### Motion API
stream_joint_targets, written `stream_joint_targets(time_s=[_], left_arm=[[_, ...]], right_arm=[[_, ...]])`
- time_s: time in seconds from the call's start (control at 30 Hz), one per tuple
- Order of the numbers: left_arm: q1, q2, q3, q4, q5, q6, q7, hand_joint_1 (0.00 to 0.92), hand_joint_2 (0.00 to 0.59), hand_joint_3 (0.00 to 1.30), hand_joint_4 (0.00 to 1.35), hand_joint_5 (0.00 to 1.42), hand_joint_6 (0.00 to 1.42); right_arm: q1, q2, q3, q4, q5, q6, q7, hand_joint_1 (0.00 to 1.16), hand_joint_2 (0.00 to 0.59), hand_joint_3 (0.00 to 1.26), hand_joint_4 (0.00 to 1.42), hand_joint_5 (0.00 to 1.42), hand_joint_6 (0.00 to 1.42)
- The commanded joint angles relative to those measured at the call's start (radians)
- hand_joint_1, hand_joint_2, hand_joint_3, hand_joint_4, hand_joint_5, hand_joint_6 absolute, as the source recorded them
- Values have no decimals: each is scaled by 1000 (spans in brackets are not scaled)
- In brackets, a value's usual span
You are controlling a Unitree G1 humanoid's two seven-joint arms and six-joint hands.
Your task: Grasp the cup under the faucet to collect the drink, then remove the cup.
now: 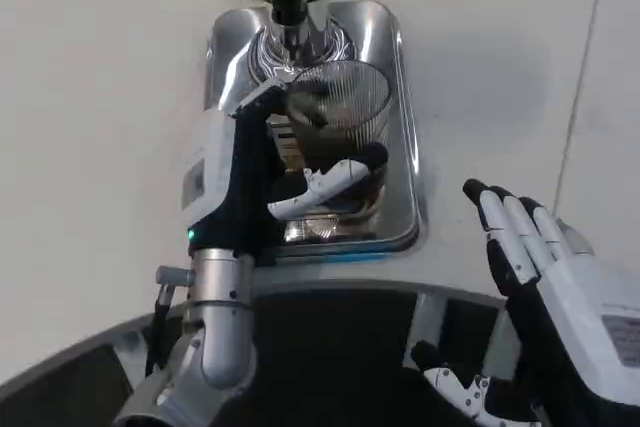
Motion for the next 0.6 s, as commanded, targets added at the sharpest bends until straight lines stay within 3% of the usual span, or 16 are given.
stream_joint_targets(time_s=[0.03, 0.6], left_arm=[[39, 29, 14, -59, -3, -44, -1, 753, 91, 884, 953, 1335, 1424], [220, 72, 102, -305, -52, -71, -105, 778, 84, 932, 966, 1317, 1424]], right_arm=[[-2, -8, 2, 15, 14, -5, -4, 701, 297, 0, 0, 0, 36], [-52, -56, -29, 58, 45, -12, -33, 703, 308, 0, 0, 0, 23]])
